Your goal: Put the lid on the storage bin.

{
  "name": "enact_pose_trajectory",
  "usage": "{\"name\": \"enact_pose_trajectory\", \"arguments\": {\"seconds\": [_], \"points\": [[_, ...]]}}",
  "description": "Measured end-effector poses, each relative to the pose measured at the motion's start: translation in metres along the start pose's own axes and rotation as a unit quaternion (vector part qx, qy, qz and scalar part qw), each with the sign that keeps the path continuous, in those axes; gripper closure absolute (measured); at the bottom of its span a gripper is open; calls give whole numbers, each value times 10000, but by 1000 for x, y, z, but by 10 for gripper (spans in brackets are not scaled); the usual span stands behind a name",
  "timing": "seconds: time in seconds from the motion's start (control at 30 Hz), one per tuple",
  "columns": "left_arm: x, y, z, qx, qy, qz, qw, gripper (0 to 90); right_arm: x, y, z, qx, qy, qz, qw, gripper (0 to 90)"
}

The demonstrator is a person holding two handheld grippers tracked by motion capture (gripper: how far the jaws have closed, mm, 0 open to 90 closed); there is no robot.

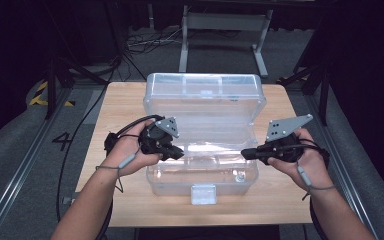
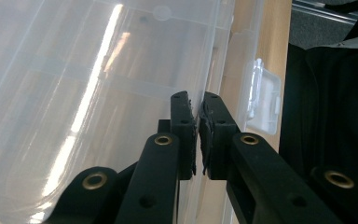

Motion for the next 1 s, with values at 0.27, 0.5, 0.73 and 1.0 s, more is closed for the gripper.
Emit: {"name": "enact_pose_trajectory", "arguments": {"seconds": [0.27,0.5,0.73,1.0], "points": [[1,-2,1,-7,-43,-16,10000,847,-7,-7,13,258,-578,265,9976,900],[2,-4,2,-16,-51,4,10000,847,-12,-10,19,450,-773,646,9939,900],[2,-6,2,-48,-62,29,10000,846,-21,-13,30,681,-1074,995,9869,900],[3,-9,4,-56,-84,61,9999,843,-25,-19,39,903,-1362,1325,9776,900]]}}
Point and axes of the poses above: each handheld gripper's, and its own axes: x roughly forward along the jaws, y roughly out of its top, z roughly to its right, the point moved 4 cm from there along x, roughly forward along the jaws, and after that the axes turned 15 degrees about -x, right-handed, at the moved point
